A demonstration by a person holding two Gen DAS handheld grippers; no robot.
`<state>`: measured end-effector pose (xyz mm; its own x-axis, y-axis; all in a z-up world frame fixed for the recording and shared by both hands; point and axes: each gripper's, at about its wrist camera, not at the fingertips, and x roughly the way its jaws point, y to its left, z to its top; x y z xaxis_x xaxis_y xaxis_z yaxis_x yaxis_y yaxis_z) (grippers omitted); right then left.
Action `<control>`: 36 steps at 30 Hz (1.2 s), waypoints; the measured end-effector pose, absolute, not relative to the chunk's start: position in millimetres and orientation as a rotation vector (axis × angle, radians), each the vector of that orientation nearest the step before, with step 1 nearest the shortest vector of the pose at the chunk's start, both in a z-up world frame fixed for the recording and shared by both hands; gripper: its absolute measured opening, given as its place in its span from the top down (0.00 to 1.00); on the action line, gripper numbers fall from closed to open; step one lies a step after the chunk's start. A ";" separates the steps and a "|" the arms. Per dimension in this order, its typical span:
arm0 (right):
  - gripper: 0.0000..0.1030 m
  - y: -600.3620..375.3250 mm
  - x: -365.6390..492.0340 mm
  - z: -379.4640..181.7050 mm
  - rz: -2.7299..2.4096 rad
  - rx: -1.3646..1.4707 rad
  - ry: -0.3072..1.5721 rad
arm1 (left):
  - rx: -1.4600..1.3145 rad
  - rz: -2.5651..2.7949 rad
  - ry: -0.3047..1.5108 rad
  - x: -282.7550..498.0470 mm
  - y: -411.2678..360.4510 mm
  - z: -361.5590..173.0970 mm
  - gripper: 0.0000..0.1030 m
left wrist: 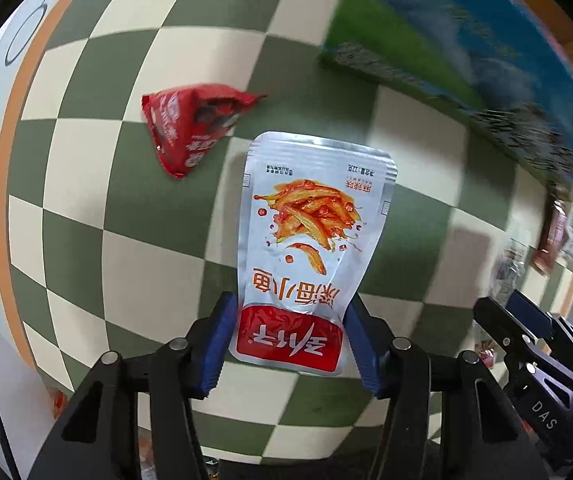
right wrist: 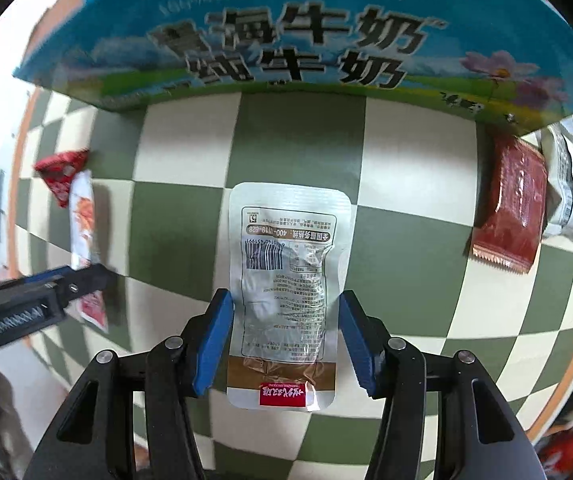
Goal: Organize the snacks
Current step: 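Lower both packets into the box and open both tools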
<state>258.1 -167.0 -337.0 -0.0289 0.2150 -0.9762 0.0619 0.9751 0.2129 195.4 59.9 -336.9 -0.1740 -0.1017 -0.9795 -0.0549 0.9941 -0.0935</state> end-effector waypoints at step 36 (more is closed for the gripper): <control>0.44 -301.8 473.6 -207.7 -0.044 0.369 1.314 | -0.043 -0.206 1.563 480.1 -27.1 -230.9 0.49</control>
<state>473.6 -301.8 -207.7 0.2618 0.1756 -0.9490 0.2386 0.9410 0.2399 480.1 -27.1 -230.9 -0.0057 -0.1578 -0.9874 0.1032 0.9821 -0.1576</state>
